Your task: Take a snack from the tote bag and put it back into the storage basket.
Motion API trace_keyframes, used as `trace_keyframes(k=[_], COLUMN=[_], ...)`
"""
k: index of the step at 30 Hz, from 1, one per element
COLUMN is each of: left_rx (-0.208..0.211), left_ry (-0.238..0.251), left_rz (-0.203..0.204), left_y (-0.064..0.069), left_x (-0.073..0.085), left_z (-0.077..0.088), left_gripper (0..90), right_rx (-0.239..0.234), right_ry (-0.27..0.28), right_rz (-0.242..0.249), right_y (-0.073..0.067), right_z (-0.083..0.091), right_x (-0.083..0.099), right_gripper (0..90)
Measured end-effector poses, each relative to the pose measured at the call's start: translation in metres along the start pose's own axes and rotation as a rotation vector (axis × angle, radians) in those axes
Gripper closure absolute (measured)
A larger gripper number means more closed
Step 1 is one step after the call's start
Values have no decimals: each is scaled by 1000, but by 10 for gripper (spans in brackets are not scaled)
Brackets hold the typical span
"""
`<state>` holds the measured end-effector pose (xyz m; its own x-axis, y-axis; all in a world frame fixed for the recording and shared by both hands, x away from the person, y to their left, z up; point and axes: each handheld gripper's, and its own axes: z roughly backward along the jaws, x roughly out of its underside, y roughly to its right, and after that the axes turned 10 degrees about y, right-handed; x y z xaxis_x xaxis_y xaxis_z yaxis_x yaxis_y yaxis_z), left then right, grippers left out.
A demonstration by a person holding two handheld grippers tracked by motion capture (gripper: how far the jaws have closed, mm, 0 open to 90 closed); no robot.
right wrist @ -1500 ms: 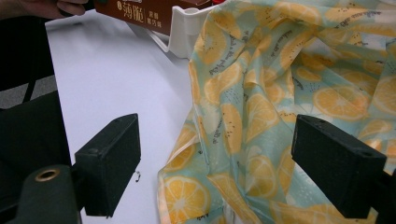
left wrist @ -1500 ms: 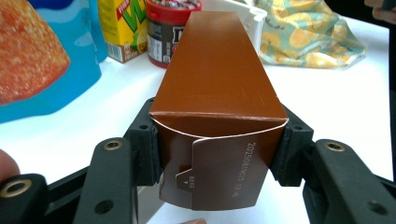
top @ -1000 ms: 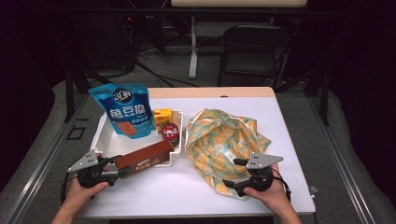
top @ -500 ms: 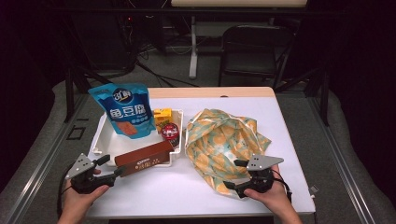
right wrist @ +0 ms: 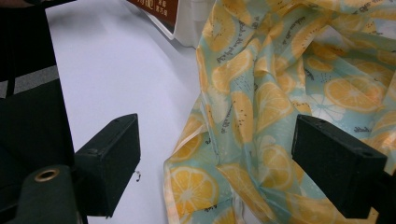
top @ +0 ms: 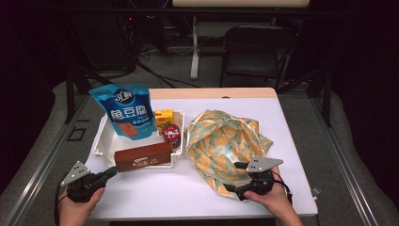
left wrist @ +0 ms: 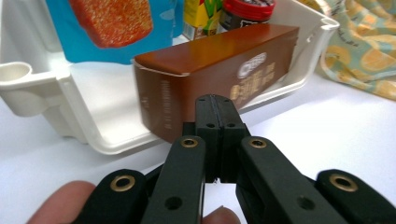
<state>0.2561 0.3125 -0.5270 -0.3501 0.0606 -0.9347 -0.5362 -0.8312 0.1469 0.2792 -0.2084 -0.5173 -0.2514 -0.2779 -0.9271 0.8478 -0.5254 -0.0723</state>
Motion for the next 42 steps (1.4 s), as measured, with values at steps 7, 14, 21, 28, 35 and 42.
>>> trace_keyframes(k=[7,14,21,28,35,42], left_rx=[21,33,20,42,34,84], left_ry=[-30,-73,-69,20,-6,34], left_rz=[23,10,22,40,-23,-31], left_y=[6,16,12,10,14,12], left_x=[4,7,8,6,1,-1], left_z=[-18,-43,-54,-43,-30,-23], left_gripper=[900,900,900,583,109,1], right_rx=[-5,-8,1,25,42,65], right_ry=[-9,-11,-9,-1,5,15], right_rz=[4,5,4,-4,-10,-25], right_y=[-1,-2,-2,0,1,5], right_z=[-2,-4,-3,0,2,7], right_x=[0,0,1,3,5,8], right_gripper=[154,154,154,154,151,149])
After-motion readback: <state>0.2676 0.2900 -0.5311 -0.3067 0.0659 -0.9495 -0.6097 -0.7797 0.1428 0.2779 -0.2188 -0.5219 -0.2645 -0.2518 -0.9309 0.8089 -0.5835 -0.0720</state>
